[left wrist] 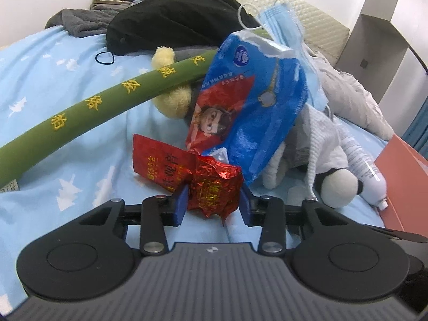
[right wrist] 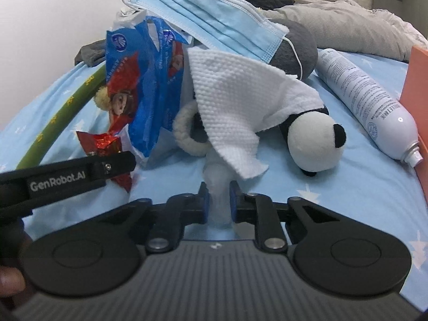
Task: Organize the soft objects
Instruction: 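Grasp the red foil candy wrapper with the left tool while the right tool grasps a clear plastic piece, then carry the red wrapper and clear plastic piece over the pink box with both tools, then open both tools to drop the wrapper and plastic piece into the box, then withdraw both tools from the box toward the pile of plush items, then grasp the blue tissue pack with the left tool while the right tool approaches the panda plush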
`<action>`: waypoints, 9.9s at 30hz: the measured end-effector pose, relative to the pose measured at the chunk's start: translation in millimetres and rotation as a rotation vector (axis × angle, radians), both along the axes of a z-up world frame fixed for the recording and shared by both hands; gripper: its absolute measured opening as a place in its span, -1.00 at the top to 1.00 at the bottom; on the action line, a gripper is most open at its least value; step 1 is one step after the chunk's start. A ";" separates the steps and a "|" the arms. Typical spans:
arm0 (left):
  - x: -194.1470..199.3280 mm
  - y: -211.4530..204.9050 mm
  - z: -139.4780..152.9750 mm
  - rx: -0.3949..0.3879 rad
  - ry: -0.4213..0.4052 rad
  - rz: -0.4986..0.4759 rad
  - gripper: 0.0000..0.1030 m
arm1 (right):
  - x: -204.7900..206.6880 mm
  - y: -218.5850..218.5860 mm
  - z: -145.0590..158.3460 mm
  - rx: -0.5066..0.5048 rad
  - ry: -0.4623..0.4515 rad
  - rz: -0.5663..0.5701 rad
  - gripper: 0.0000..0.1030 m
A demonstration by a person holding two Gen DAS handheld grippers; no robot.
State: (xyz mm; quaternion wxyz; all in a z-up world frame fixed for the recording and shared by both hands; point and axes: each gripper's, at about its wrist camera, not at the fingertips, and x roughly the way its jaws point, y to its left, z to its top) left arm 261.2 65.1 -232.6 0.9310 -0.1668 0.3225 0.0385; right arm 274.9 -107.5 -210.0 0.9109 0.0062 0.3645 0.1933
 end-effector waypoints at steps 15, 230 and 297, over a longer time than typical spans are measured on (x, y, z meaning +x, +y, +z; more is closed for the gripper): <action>-60.6 -18.9 26.4 -0.019 0.035 -0.049 0.12 | -58.5 -28.3 19.9 0.007 0.007 -0.005 0.69; -196.0 -24.5 126.1 0.008 0.013 -0.155 -0.14 | -228.4 -105.7 123.5 0.034 -0.085 -0.095 -0.07; -23.3 -15.0 67.0 0.077 0.028 -0.194 0.85 | -8.3 -88.0 34.7 -0.062 -0.031 -0.157 -0.09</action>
